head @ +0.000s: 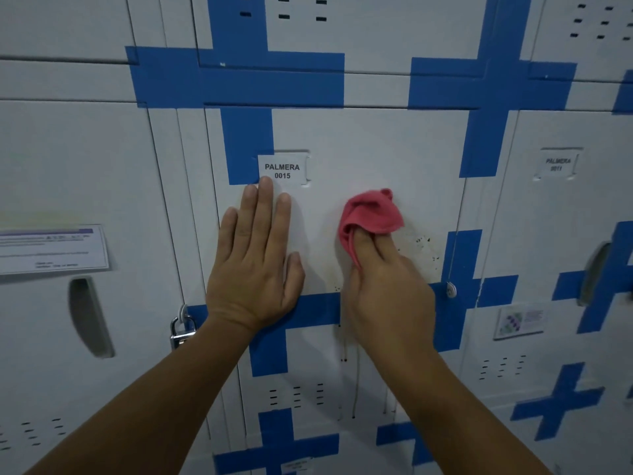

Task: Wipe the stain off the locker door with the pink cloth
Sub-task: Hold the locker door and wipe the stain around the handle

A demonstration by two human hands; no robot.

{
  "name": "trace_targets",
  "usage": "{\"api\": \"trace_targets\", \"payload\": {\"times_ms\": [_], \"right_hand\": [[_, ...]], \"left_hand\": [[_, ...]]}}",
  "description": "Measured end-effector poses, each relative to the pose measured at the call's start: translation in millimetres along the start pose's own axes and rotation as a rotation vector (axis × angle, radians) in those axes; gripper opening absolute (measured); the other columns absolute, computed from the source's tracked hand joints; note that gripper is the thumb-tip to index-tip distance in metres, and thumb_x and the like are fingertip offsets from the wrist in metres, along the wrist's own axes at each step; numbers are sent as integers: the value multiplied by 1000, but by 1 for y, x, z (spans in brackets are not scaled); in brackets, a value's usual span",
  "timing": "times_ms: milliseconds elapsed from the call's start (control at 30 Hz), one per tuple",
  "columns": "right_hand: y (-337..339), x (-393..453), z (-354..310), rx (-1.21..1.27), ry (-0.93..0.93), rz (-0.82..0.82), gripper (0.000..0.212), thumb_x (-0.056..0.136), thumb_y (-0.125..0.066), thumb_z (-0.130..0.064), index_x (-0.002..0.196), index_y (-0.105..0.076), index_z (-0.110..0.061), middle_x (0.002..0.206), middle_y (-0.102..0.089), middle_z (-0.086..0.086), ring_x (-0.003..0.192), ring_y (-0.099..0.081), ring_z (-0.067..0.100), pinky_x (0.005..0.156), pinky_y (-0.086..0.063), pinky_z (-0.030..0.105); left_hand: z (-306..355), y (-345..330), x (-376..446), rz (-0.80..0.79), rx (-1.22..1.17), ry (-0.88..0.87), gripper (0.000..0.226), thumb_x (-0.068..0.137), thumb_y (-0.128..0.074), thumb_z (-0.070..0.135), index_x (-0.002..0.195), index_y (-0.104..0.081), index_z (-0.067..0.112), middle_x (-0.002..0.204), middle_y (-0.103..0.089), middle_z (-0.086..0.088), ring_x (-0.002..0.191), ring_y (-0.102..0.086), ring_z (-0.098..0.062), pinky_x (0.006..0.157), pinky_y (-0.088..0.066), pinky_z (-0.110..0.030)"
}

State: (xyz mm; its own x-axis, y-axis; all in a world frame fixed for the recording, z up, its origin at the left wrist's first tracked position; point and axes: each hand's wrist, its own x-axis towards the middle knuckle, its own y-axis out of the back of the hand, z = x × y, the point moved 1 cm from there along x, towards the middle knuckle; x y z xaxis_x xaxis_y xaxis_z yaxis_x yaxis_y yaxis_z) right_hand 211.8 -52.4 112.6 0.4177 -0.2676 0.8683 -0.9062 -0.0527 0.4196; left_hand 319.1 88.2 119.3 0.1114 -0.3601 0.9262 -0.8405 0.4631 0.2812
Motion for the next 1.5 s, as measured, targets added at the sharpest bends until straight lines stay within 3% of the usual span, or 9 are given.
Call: {"api": "trace_targets", "payload": {"times_ms": [133,300,433,533,667,767,967,1233,1500], "right_hand": [[-6,2,-29,-17,67,-77,47,94,-58,-24,141,-51,-22,130,-63,1,69,-61,23,62,-57,37],[-8,-20,-21,-41,93,-165,49,86,-69,-17,133,-58,-24,114,-68,-1,64,-60,23,56,-57,37],[2,-1,-16,-35,-12,-82,45,95,-59,-18,139,-54,-19,121,-66,2,69,-61,25,60,-56,37],[1,6,-34,-6,8,-98,45,99,-40,-32,142,-49,-19,129,-62,4,73,-65,26,66,-57,39],[-7,-17,-38,-17,83,-210,42,96,-54,-26,138,-52,-24,124,-65,-1,64,-61,22,60,-56,36],[-5,-26,-16,-9,1,-211,35,99,-47,-31,133,-53,-26,116,-66,-5,65,-59,17,62,-57,35],[-3,-5,-19,7,-55,-120,47,102,-32,-46,145,-38,-26,146,-47,0,81,-62,21,69,-56,37],[-7,-39,-10,-10,27,-306,49,97,-29,-40,141,-45,-28,128,-60,-4,72,-61,18,72,-56,38],[-1,-7,-16,35,-44,-158,49,97,-32,-39,141,-46,-23,133,-57,-1,72,-62,19,70,-58,39]], "left_hand": [[0,-1,1,6,5,4,71,98,-32,37,157,-16,0,164,-3,-20,154,-1,-33,126,0,-46],[1,-2,0,-9,11,-1,73,98,-33,40,157,-14,0,164,-3,-22,154,0,-33,126,0,-46],[1,-1,1,-8,11,2,73,97,-32,37,157,-13,1,164,-3,-21,154,0,-32,126,0,-46],[1,-1,1,-13,9,7,72,98,-30,38,157,-12,2,164,-2,-21,154,2,-31,126,2,-45],[1,-2,1,-25,17,4,73,100,-24,44,157,-11,1,164,-4,-21,154,3,-32,126,2,-45],[1,-2,1,-40,13,3,76,97,-32,40,157,-7,2,164,2,-20,154,4,-32,126,1,-46],[2,-1,1,-31,17,-1,76,97,-31,41,157,-7,2,164,-2,-22,154,3,-32,126,1,-46],[0,-3,1,-14,7,7,75,97,-31,42,157,-8,1,164,-7,-24,153,2,-32,126,-1,-47],[6,-6,-13,-44,22,19,75,97,-29,43,158,-7,5,164,-5,-23,153,3,-33,125,2,-47]]}}
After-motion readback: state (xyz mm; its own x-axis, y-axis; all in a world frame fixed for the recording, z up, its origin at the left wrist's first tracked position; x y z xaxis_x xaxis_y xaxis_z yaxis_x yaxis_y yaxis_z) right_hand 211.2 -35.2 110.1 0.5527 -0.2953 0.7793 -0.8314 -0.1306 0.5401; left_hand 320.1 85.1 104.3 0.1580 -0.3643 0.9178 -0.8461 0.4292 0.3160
